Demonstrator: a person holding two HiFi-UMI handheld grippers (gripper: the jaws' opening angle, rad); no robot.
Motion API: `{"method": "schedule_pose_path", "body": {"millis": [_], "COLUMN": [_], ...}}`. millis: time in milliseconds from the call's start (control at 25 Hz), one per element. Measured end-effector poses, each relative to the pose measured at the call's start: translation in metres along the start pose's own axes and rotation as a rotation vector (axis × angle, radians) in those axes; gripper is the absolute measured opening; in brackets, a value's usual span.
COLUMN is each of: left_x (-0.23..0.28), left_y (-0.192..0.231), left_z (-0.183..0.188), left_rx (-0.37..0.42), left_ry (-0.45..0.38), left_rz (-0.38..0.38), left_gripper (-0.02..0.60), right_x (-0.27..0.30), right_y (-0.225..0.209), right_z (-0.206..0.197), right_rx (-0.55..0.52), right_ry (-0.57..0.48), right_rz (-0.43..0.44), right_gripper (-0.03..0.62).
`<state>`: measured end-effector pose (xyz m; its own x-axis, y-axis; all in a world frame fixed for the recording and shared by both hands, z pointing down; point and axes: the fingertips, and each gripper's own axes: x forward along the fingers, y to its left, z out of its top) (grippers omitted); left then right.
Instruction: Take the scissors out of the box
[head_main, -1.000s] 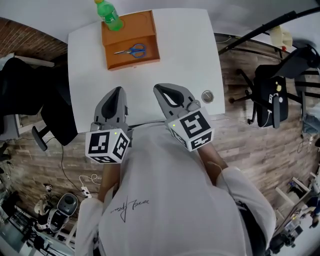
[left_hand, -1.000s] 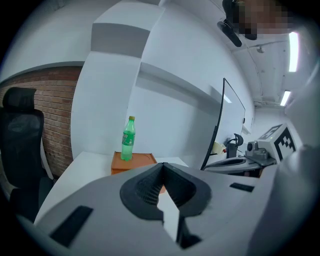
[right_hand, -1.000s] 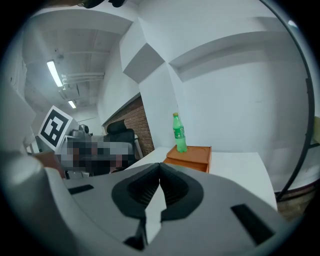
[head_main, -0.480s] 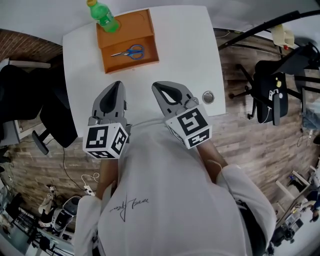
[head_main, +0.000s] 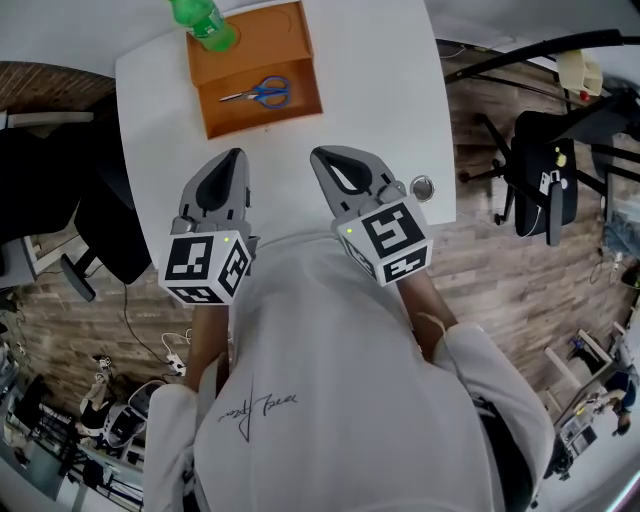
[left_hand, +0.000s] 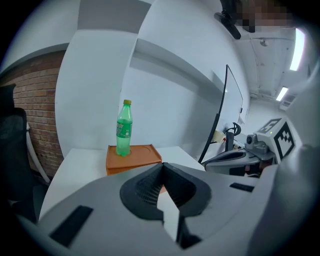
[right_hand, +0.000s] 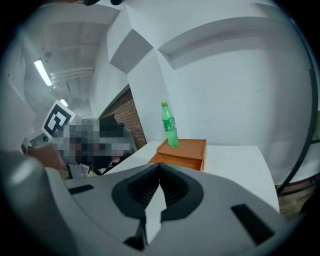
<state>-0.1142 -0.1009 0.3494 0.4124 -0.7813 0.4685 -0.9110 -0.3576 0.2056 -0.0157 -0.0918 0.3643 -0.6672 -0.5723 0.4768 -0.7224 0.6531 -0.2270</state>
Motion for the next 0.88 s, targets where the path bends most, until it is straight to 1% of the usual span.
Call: {"method": "schedule_pose_path", "body": {"millis": [120,240,560,720,880], "left_x": [0.008,0.015,0.032,0.042,0.052], "left_y": [0.0,0.002,0.007,0.01,0.012], "left_z": [-0.005,-0.009,-0.016,-0.018,-0.024], "left_rx": [0.021,0.027,0.054,0.086,0.113], "left_ry": [0.033,0.058,0.102,0.125,0.158], "left_rz": [-0.031,-0.052,-0.074,-0.085,-0.132], "left_gripper": [0.008,0.008,0.008,0.008,0.008], "right_x": [0.005,0.009,0.015,0.018,0.025], "right_y": [-0.004,-0.006,-0.016,-0.019,-0.019], "right_z": [0.0,-0.001,-0.007,-0.008,-0.009], "right_rx": [0.027,0.036,0.05,0.055,0.064], "right_ry": [0.0,0.009,0.026,0.035,0.043], "right_rz": [-0.009,-0.01,-0.026,-0.023,-0.007], "right_gripper": [0.009,0.009,0.009,0.009,0.009]}}
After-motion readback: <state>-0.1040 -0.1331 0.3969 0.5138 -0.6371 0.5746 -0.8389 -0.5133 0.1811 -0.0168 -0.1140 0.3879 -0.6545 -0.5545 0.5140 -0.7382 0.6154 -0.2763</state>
